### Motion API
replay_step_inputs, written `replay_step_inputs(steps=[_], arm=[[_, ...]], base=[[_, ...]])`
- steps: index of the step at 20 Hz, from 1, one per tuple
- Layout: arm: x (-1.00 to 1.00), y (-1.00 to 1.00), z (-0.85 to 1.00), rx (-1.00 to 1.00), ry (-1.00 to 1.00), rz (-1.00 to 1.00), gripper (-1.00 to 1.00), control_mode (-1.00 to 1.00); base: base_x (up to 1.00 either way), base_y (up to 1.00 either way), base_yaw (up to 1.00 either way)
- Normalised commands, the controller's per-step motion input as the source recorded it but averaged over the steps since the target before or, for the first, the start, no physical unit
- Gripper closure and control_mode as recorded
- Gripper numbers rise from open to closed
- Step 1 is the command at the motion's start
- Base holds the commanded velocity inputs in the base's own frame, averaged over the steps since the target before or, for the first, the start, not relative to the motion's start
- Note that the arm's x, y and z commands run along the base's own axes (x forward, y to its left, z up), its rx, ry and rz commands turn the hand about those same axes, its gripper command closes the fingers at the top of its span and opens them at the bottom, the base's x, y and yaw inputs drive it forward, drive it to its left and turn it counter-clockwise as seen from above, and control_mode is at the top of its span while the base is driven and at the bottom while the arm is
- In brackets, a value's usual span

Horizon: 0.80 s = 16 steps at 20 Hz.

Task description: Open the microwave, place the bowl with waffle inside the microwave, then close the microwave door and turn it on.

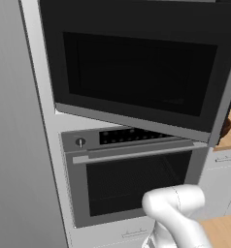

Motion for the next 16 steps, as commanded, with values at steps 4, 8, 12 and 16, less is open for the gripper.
replay_step_inputs(steps=[4,8,12,16], arm=[[0.53,-0.62,0.00,0.11,0.00,0.48,-1.00,-1.00],[0.63,-0.40,0.00,0.08,0.01,0.41,-1.00,-1.00],[0.51,-0.21,0.00,0.03,0.00,0.35,-1.00,-1.00],[0.44,-0.03,-0.05,0.00,0.00,0.29,-1.00,-1.00]], base=[[0.00,0.00,0.00],[0.00,0.00,0.00],[0.00,0.00,0.00],[0.00,0.00,0.00]])
